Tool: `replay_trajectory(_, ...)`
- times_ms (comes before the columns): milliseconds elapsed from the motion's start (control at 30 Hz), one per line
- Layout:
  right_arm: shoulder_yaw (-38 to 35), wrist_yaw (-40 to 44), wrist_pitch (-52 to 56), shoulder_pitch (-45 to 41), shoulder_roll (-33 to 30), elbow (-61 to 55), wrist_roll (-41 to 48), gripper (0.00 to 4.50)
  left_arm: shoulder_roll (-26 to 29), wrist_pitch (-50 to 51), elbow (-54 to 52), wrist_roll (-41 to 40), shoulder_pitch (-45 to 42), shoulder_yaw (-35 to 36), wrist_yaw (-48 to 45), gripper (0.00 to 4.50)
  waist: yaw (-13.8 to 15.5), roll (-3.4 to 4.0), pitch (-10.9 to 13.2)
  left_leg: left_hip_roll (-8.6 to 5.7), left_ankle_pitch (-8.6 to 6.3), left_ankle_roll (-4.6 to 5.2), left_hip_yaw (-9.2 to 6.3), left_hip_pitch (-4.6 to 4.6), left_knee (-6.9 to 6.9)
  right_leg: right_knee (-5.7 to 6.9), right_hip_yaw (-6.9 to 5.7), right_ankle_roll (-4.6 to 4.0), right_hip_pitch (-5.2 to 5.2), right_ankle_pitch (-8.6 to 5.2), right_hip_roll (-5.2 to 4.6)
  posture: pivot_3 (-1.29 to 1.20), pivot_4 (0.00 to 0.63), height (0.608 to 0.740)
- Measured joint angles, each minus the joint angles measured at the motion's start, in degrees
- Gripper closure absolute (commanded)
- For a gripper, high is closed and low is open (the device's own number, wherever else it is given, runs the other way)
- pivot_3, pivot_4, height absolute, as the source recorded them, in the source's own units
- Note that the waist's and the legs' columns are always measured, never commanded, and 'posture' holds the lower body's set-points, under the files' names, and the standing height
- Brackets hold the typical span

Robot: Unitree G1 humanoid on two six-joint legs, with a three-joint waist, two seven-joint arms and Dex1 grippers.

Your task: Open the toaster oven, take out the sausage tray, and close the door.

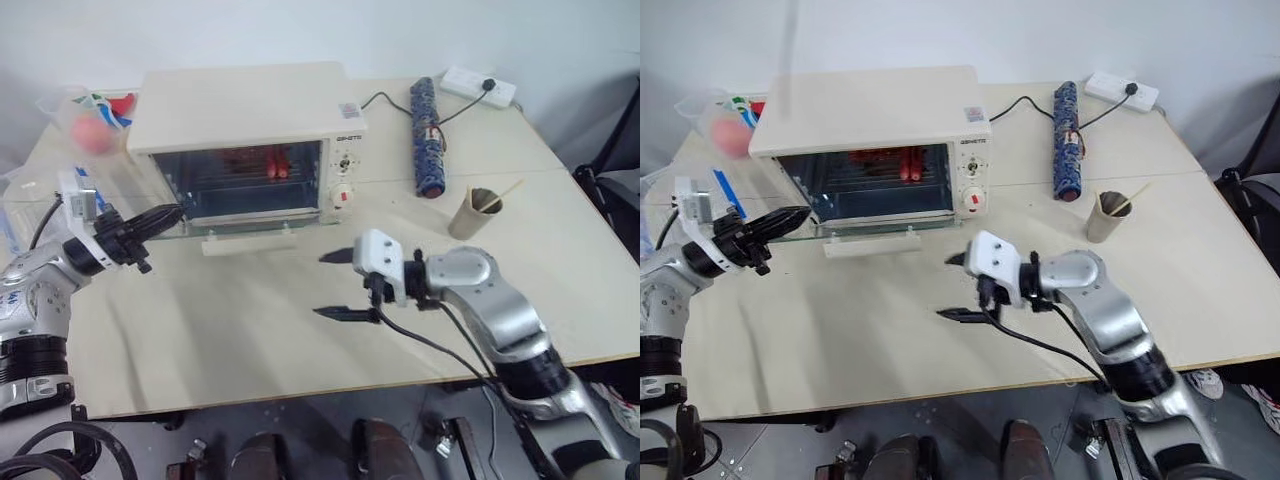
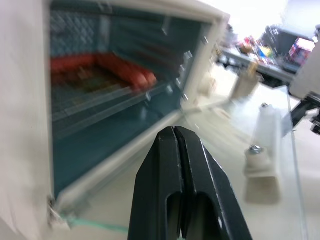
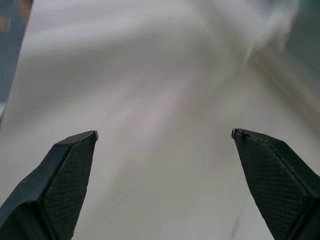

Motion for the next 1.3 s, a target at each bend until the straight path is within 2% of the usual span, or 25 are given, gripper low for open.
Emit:
replay_trajectory(100, -1.71, 3.94, 1.27, 4.11, -7.09, -4.39, 2.76, 0.00, 0.94, -0.10, 0.78, 3.92, 1.20, -4.12, -1.66, 4.49, 0.92, 0.00, 0.00, 0.01, 0.00, 0.01, 0.12, 0.03, 0.05, -0.02, 0.03, -0.04, -0.01, 0.00, 0.01, 0.00, 0.150, 0.740)
replay_trajectory(300, -6.44, 1.47, 3.47, 0.27, -6.23, -4.98, 6.94, 0.00, 0.52, -1.14, 1.86, 7.93, 1.79, -7.72, -3.50, 4.49, 1.10, -0.03, 0.01, 0.14, -0.01, 0.03, 0.28, 0.02, 0.33, 0.02, 0.04, -0.20, -0.01, 0.03, 0.03, 0.00, 0.150, 0.740)
replay_trajectory(500, -3.77, -7.05, 0.51, -10.24, 3.52, 0.91, 3.06, 0.00, -0.81, -3.35, 1.47, 10.74, 1.64, -9.76, -2.84, 4.49, 1.01, -0.03, 0.00, 0.17, -0.01, 0.04, 0.30, 0.00, 0.40, 0.13, 0.04, -0.21, -0.05, 0.04, 0.03, 0.00, 0.150, 0.740)
replay_trajectory(667, 2.36, -14.24, -6.16, -16.81, 14.32, 10.74, -3.88, 0.00, -3.62, -6.45, -1.29, 10.24, 4.45, -7.28, 0.07, 4.49, 0.74, -0.03, 0.00, 0.19, -0.02, 0.04, 0.33, -0.01, 0.44, 0.34, 0.06, -0.21, -0.17, 0.04, 0.02, 0.00, 0.150, 0.740)
replay_trajectory(767, 5.30, -17.76, -10.86, -20.30, 18.33, 16.96, -8.49, 0.00, -5.28, -6.76, -3.49, 9.46, 6.65, -5.13, 3.15, 4.49, 0.66, -0.03, 0.00, 0.20, -0.02, 0.03, 0.32, -0.02, 0.51, 0.47, 0.06, -0.21, -0.20, 0.04, 0.00, 0.00, 0.150, 0.740)
replay_trajectory(833, 6.67, -19.42, -12.92, -22.16, 19.84, 20.54, -11.06, 0.00, -6.74, -5.85, -4.39, 7.93, 7.77, -3.25, 5.23, 4.13, 0.64, -0.03, 0.00, 0.23, -0.02, 0.03, 0.30, -0.03, 0.56, 0.50, 0.05, -0.21, -0.20, 0.04, -0.01, 0.00, 0.150, 0.740)
replay_trajectory(900, 9.14, -21.75, -16.46, -25.18, 22.84, 26.56, -14.87, 0.00, -9.77, -0.61, -7.90, 1.70, 10.14, 2.11, 8.68, 3.72, 0.28, -0.04, 0.00, 0.27, -0.02, 0.03, 0.27, -0.08, 0.59, 0.54, 0.03, -0.21, -0.23, 0.04, 0.00, 0.00, 0.150, 0.740)
replay_trajectory(1067, 13.65, -30.30, -24.20, -32.65, 27.45, 42.75, -25.57, 0.00, -13.99, 6.31, -19.89, -10.45, 16.61, 10.35, 13.91, 2.30, -0.99, -0.05, -0.01, 0.31, -0.05, -0.03, 0.14, -0.05, 0.57, 0.76, 0.00, -0.21, -0.25, 0.04, -0.01, 0.00, 0.150, 0.740)
replay_trajectory(1133, 14.02, -33.99, -26.83, -35.40, 29.24, 48.89, -28.49, 0.00, -15.58, 7.01, -22.70, -13.52, 18.70, 13.07, 16.24, 1.79, -1.25, -0.05, -0.01, 0.34, -0.06, -0.04, 0.12, -0.04, 0.55, 0.78, 0.00, -0.21, -0.25, 0.04, 0.01, 0.00, 0.150, 0.740)
replay_trajectory(1300, 14.65, -42.62, -33.15, -41.57, 33.87, 62.88, -34.22, 0.00, -18.55, 7.72, -27.52, -18.87, 22.30, 17.89, 22.00, 0.20, -2.32, -0.05, -0.01, 0.34, -0.06, -0.05, 0.03, 0.00, 0.44, 0.83, 0.00, -0.21, -0.25, 0.04, 0.01, 0.00, 0.150, 0.740)
